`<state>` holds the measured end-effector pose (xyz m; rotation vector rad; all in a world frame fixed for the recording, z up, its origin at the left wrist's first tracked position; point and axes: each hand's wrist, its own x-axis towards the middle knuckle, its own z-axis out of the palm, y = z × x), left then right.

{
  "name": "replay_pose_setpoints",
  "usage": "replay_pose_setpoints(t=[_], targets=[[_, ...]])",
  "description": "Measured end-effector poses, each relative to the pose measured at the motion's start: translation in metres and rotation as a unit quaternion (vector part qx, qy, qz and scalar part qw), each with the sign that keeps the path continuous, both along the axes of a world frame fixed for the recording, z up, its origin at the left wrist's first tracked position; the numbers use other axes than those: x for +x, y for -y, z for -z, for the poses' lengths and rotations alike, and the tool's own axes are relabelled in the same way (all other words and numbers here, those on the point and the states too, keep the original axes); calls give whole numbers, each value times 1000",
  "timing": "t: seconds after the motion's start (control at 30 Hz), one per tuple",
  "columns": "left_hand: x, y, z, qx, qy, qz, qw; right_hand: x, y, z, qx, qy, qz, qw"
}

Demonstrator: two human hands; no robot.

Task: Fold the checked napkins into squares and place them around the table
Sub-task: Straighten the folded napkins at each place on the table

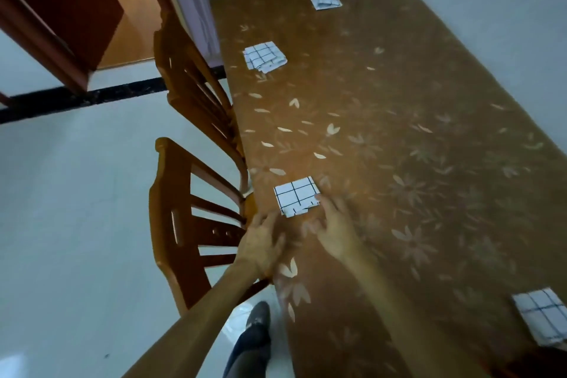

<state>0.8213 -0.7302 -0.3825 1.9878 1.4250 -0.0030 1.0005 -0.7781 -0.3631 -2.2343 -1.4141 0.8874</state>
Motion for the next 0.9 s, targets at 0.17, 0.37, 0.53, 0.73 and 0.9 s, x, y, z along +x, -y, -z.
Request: replay_pose_setpoints(t=[0.17, 0.37, 0.53, 0.73, 0.9], targets=[[35, -11, 24, -22, 38, -89, 995, 21, -42, 18, -56, 53, -110, 991], [52, -9, 46, -1, 31, -139, 990, 31, -50, 43, -60, 87, -189, 976], [36, 10, 48, 24, 10, -175, 984, 10, -43, 57, -52, 52, -232, 970], [22, 45, 40, 21, -18, -86, 996, 4, -43, 69, 9, 60, -236, 970], [20, 19, 36, 106, -44, -168, 979, 10, -56, 67, 2, 72, -294, 953]])
